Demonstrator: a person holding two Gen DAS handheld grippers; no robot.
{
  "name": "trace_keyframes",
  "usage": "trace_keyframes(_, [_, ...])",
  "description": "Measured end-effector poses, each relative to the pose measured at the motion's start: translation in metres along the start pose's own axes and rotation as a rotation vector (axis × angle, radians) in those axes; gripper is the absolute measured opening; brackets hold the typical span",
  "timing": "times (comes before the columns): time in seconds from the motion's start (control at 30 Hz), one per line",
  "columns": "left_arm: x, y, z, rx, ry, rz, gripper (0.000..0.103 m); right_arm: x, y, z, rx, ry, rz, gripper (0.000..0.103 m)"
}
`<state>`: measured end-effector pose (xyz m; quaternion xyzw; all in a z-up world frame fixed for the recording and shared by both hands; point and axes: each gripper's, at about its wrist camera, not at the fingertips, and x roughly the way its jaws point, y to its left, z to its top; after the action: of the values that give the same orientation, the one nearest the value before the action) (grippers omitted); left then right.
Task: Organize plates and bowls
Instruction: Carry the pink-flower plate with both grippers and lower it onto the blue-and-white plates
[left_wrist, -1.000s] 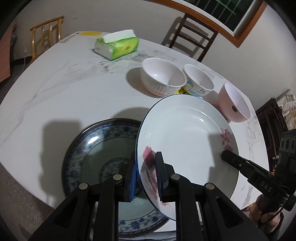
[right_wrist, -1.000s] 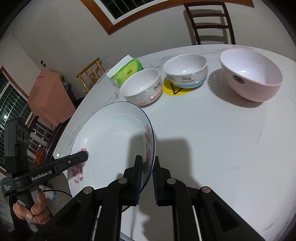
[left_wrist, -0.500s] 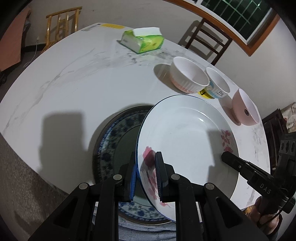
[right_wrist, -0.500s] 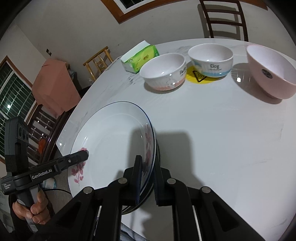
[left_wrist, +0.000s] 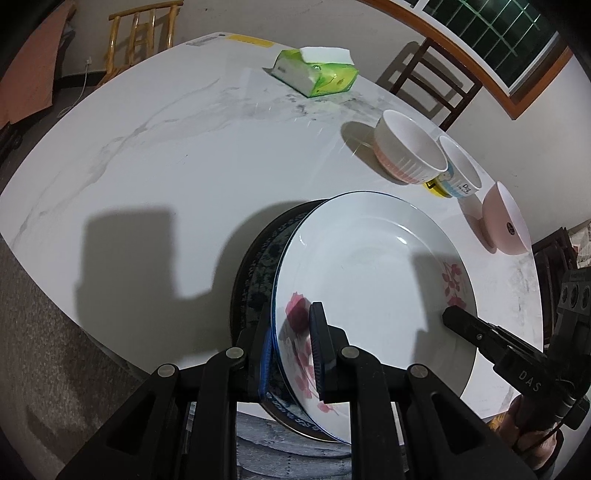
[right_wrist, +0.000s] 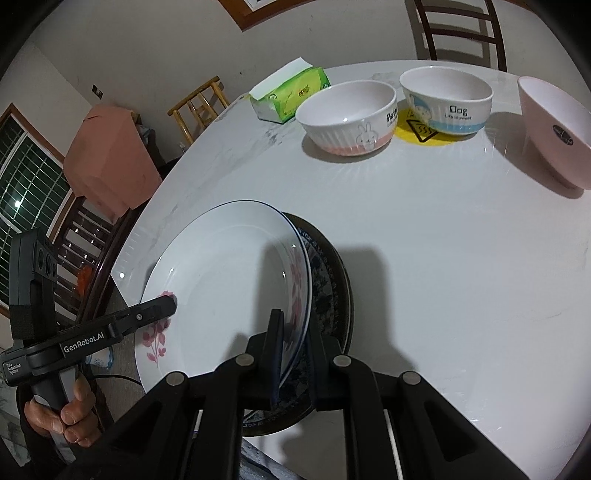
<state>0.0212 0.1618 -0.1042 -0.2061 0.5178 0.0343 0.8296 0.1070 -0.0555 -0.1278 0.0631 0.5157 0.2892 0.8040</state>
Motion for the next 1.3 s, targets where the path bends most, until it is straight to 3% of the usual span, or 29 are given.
trace_keyframes(0.83, [0.019,0.004,0.005,-0.011,0.054,0.018,0.014,0.021,0.003,0.004,0.026,0.077,-0.055,0.015])
trace_keyframes(0.93, [0.019,0.004,0.007,-0.017,0.062,0.023,0.015,0.024,0.011,0.005,-0.004,0.095,-0.079,0.021])
trace_keyframes(1.17, [0.019,-0.002,0.010,-0.008,0.069,0.043,0.028,0.029,0.026,0.008,-0.048,0.112,-0.148,0.027])
trace_keyframes(1.3, [0.018,-0.002,0.009,-0.012,0.067,0.050,0.029,0.031,0.030,0.009,-0.065,0.124,-0.176,0.028])
